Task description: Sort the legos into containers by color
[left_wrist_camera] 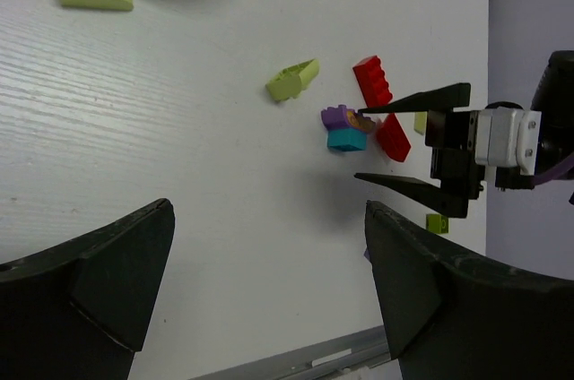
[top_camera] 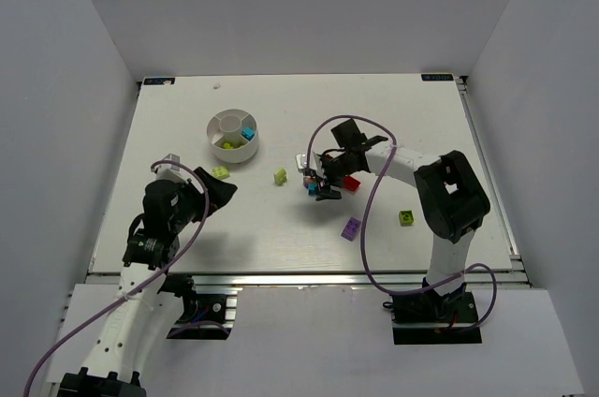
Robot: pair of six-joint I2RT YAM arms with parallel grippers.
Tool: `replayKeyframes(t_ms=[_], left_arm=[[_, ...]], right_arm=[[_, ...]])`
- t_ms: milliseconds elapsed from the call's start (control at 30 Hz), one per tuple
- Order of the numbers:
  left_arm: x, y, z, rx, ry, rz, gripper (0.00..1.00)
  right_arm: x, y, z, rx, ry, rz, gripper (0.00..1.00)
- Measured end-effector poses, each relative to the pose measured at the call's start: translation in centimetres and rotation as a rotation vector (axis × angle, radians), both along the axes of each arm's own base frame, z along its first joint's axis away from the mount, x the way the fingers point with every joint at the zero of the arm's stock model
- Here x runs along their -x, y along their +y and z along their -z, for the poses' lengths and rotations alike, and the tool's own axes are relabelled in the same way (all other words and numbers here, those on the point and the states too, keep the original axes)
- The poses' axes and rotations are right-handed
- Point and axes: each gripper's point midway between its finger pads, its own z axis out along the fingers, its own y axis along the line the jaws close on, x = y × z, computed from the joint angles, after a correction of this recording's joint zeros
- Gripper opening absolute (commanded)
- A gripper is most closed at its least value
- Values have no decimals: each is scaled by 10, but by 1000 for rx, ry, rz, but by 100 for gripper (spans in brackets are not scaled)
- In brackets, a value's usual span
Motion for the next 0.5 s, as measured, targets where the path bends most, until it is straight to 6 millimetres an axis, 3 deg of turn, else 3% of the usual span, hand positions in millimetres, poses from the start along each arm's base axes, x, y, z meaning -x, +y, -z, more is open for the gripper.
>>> replayKeyframes(t_ms=[333, 500], left_arm=[[-4, -12, -3, 59, -17, 46, 94], [-4, -19, 1, 102, -8, 64, 94]], right_arm=[[-10, 3, -2, -12, -4, 54, 74], [-15, 1, 14, 23, 17, 82, 69]])
